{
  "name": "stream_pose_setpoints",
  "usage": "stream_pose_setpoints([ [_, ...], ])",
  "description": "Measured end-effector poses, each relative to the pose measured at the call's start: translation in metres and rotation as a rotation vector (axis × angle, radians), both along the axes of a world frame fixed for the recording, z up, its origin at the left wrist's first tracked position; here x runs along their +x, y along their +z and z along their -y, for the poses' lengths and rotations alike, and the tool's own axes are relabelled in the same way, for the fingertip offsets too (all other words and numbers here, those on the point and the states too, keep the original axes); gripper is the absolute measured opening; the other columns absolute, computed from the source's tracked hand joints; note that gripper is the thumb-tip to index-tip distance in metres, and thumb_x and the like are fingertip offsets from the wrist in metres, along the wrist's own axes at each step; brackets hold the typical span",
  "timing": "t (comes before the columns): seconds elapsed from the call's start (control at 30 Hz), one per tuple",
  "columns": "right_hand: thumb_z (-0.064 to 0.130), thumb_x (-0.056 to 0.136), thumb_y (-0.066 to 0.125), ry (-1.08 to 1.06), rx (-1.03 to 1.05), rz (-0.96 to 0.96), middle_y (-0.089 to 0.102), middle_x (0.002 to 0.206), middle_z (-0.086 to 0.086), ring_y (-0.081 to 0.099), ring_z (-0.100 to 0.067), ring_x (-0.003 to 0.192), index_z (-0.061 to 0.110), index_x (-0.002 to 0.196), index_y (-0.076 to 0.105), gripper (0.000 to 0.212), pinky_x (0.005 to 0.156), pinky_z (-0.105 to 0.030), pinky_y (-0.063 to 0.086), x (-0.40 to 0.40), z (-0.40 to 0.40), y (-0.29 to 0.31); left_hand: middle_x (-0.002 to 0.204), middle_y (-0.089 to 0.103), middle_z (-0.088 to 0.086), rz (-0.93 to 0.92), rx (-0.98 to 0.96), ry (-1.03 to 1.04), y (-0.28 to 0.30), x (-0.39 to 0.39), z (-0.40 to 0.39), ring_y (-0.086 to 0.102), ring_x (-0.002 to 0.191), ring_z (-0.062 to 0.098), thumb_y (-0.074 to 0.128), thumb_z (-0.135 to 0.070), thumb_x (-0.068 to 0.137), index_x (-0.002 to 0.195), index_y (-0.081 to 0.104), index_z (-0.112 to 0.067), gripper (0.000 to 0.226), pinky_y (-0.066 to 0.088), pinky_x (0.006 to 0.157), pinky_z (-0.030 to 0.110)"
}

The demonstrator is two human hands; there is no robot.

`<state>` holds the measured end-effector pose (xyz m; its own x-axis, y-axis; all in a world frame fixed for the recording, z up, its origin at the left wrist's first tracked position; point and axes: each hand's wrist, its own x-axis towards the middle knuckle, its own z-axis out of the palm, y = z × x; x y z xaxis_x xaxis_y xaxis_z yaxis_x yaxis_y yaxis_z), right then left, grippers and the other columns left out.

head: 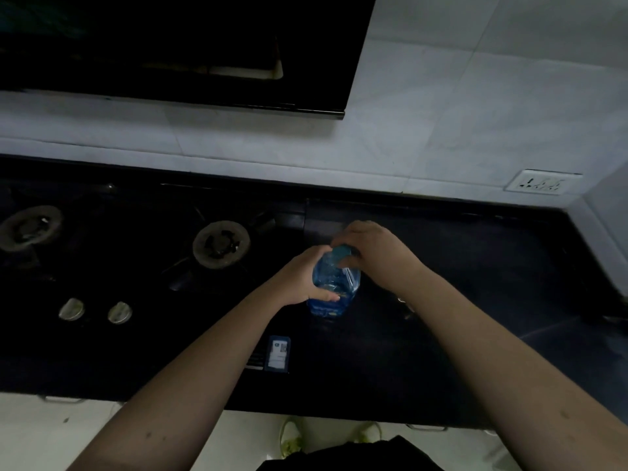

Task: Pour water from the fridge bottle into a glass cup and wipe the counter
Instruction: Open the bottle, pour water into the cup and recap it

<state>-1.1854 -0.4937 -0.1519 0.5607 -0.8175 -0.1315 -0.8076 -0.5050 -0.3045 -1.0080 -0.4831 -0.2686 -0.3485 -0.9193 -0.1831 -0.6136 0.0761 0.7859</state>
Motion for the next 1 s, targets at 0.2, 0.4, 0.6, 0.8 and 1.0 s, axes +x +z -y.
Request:
stream_pose_setpoints([
  [0.2, 0.020, 0.093, 0.060, 0.106, 0.115, -0.327, 0.056, 0.130, 0.001, 0.053, -0.019, 0.119, 0.025, 0.132, 0.058, 0.039, 0.099, -0.037, 0.045, 0.016, 0.010, 0.025, 0.131, 0.049, -0.011, -0.024, 0.047, -0.035, 0.003, 0.003, 0.005, 0.052, 0.117, 0.008, 0.090, -0.033, 0.067, 0.141, 0.038, -0.028, 0.091, 0.045, 0.100, 0.030],
  [0.4, 0.042, 0.085, 0.067, 0.042, -0.028, -0.274, 0.063, 0.116, -0.001, 0.061, -0.020, 0.103, 0.020, 0.115, 0.067, 0.037, 0.083, -0.032, 0.048, 0.013, 0.006, 0.021, 0.137, 0.046, -0.012, -0.001, 0.040, -0.039, 0.002, 0.003, 0.005, 0.048, 0.122, 0.008, 0.089, -0.036, 0.068, 0.144, 0.034, -0.029, 0.094, 0.042, 0.100, 0.029],
  [0.6, 0.070, 0.083, 0.053, -0.084, -0.177, -0.371, 0.060, 0.081, -0.001, 0.062, -0.023, 0.079, 0.012, 0.089, 0.064, 0.060, 0.060, -0.030, 0.039, 0.023, -0.004, 0.011, 0.139, 0.046, -0.013, -0.024, 0.066, -0.032, 0.001, 0.001, 0.003, 0.049, 0.123, 0.007, 0.089, -0.033, 0.069, 0.145, 0.034, -0.030, 0.093, 0.044, 0.102, 0.029],
  [0.8, 0.071, 0.082, 0.053, -0.086, -0.184, -0.329, 0.058, 0.097, 0.000, 0.061, -0.023, 0.092, 0.025, 0.108, 0.060, 0.053, 0.066, -0.031, 0.042, -0.001, -0.009, 0.030, 0.137, 0.046, -0.011, -0.005, 0.058, -0.020, 0.001, 0.001, 0.004, 0.049, 0.122, 0.009, 0.090, -0.034, 0.067, 0.145, 0.034, -0.028, 0.096, 0.045, 0.103, 0.033],
  [1.0, 0.026, 0.097, 0.051, 0.223, -0.201, -0.323, 0.047, 0.141, 0.001, 0.050, -0.019, 0.123, 0.028, 0.138, 0.048, 0.041, 0.095, -0.029, 0.042, 0.008, -0.007, 0.014, 0.130, 0.045, -0.014, 0.004, 0.057, -0.012, 0.001, 0.000, 0.002, 0.049, 0.119, 0.009, 0.088, -0.033, 0.070, 0.144, 0.033, -0.027, 0.093, 0.042, 0.100, 0.027],
])
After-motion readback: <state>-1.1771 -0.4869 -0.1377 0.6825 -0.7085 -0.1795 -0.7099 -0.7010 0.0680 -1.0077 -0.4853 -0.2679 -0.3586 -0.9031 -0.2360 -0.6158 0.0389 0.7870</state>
